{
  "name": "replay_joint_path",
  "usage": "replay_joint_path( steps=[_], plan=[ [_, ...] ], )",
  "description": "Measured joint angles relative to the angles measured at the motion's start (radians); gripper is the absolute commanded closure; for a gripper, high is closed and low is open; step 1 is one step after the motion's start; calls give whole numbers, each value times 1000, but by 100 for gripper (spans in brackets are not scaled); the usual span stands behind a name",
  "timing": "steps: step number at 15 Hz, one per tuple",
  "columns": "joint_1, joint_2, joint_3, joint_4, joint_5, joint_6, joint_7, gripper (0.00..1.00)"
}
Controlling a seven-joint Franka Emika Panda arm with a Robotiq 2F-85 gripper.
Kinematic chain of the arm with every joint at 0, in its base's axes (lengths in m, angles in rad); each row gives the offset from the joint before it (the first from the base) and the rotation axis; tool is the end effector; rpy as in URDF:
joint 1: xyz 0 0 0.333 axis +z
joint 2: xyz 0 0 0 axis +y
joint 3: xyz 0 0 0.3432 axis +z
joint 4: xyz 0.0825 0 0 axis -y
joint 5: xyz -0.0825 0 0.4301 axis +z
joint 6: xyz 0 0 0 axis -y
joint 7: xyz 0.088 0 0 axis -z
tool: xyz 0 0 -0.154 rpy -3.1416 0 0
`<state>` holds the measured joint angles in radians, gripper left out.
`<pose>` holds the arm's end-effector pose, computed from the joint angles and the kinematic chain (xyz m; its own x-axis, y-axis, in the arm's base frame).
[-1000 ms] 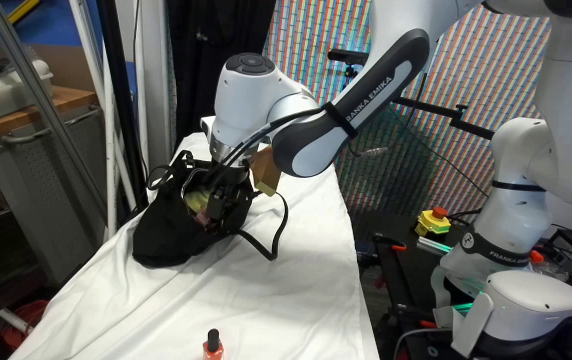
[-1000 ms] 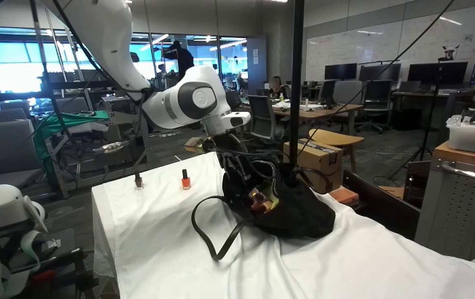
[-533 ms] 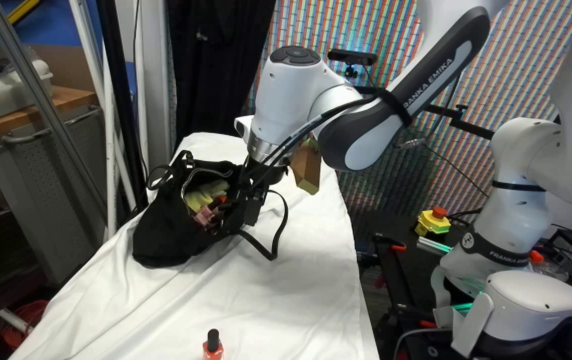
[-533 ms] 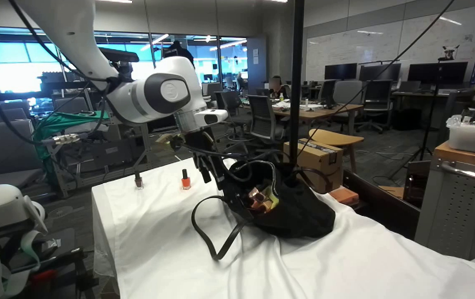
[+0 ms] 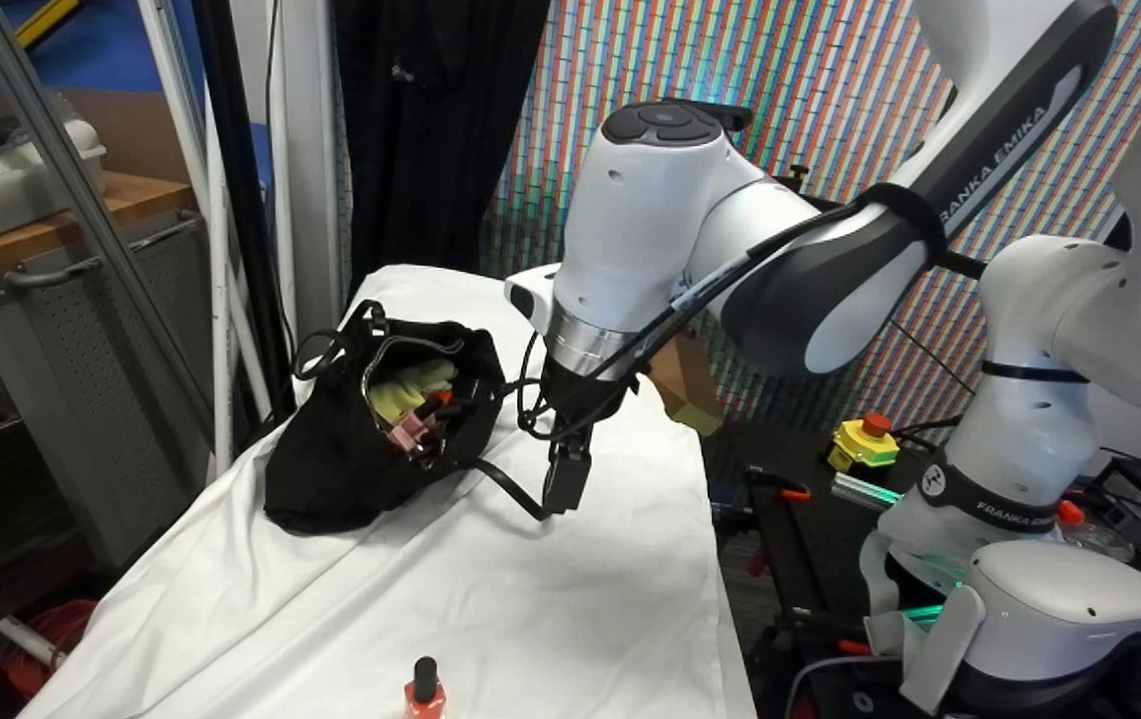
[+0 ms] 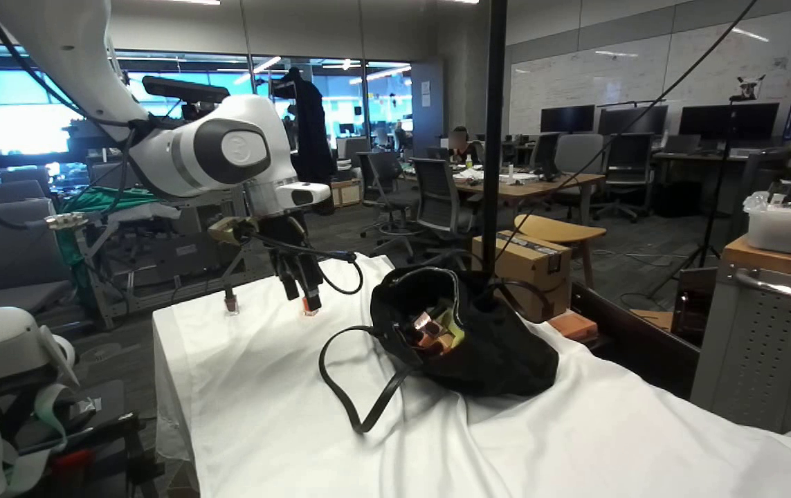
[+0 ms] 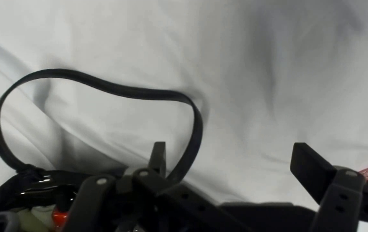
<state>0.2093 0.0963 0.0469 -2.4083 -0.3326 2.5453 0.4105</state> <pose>0.5157 0.1309 0.2202 0.9882 0.1244 0.0896 0.1081 -0.9798 0.1682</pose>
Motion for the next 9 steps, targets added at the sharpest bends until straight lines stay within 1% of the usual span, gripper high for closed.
replay_joint_path(
  steps=[5, 9],
  plan=[
    [20, 9, 92, 2, 41, -16, -2, 0],
    [47, 44, 143, 24, 69, -19, -27, 0]
  ],
)
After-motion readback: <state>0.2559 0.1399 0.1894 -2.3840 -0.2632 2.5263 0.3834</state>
